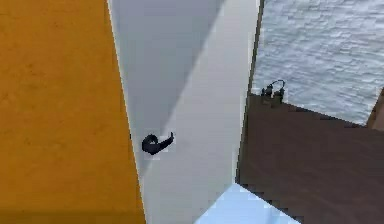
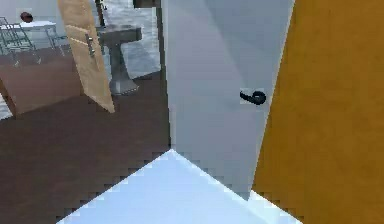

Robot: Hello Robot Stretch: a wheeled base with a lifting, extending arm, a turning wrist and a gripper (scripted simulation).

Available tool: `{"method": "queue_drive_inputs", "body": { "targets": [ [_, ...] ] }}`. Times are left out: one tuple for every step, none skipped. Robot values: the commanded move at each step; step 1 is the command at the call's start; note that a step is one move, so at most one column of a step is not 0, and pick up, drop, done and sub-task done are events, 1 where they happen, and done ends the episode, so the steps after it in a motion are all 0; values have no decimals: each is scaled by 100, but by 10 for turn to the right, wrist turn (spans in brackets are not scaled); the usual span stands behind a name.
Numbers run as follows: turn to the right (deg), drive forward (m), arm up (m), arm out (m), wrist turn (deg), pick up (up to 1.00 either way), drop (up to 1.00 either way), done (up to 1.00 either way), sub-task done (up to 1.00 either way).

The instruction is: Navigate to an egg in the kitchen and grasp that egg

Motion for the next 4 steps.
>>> {"method": "queue_drive_inputs", "body": {
  "targets": [
    [450, 0, 0, 0, 0, 0, 0, 0, 0],
    [300, 0, 0, 0, 0, 0, 0, 0, 0],
    [0, 5, 0, 0, 0, 0, 0, 0, 0],
    [-60, 0, 0, 0, 0, 0, 0, 0, 0]
  ]
}}
